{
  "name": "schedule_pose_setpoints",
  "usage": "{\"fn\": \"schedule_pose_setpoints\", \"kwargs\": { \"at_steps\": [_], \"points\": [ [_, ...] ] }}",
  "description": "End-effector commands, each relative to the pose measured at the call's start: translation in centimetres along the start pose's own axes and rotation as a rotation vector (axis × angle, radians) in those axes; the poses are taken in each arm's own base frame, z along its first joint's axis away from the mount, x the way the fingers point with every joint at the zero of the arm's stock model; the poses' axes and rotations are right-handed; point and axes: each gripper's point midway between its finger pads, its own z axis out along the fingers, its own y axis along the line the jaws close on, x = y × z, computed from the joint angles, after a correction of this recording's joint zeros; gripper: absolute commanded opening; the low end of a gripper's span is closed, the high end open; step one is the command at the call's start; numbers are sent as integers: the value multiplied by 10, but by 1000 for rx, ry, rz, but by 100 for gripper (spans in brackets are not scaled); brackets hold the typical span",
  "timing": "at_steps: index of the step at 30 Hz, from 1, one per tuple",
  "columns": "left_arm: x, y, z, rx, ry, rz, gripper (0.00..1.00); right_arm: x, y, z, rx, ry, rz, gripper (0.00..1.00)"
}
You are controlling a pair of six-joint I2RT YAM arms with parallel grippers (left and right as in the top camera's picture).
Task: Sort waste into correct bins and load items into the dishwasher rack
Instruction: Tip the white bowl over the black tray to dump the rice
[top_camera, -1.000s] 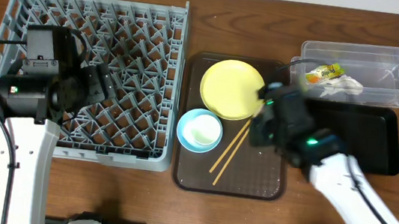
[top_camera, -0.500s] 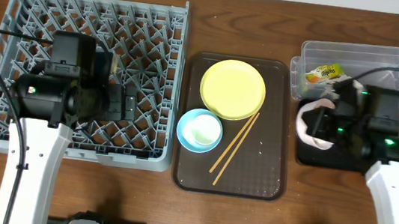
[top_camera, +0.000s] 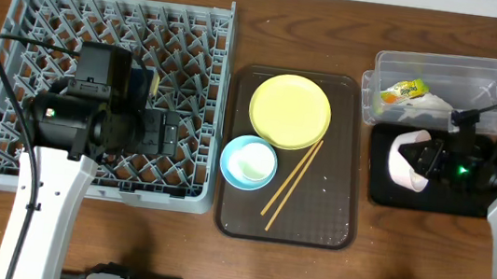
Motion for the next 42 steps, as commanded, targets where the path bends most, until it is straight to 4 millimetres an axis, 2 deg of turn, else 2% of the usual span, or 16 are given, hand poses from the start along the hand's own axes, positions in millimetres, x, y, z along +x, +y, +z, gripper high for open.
{"fn": "schedule_pose_setpoints", "kwargs": {
  "at_steps": [1, 9, 12, 23, 28, 33, 42],
  "points": [
    [3, -1, 4, 2, 19, 15, 95, -7, 4, 1, -135, -3, -8, 1],
    [2, -1, 4, 2, 16, 15, 95, -16, -2, 2, -371, -27, 53, 1],
    [2, -1, 4, 2, 16, 15, 95, -22, -11, -2, -427, -57, 93, 1],
    [2, -1, 4, 2, 15, 15, 95, -47, -49, -32, -636, -228, 197, 1],
    [2, -1, 4, 2, 15, 15, 95, -48, -75, -39, -622, -274, 263, 1],
    [2, -1, 4, 2, 15, 15, 95, -49, -100, -55, -600, -342, 310, 1],
    [2, -1, 4, 3, 12, 15, 95, -51, -129, -85, -577, -433, 405, 1]
  ]
}}
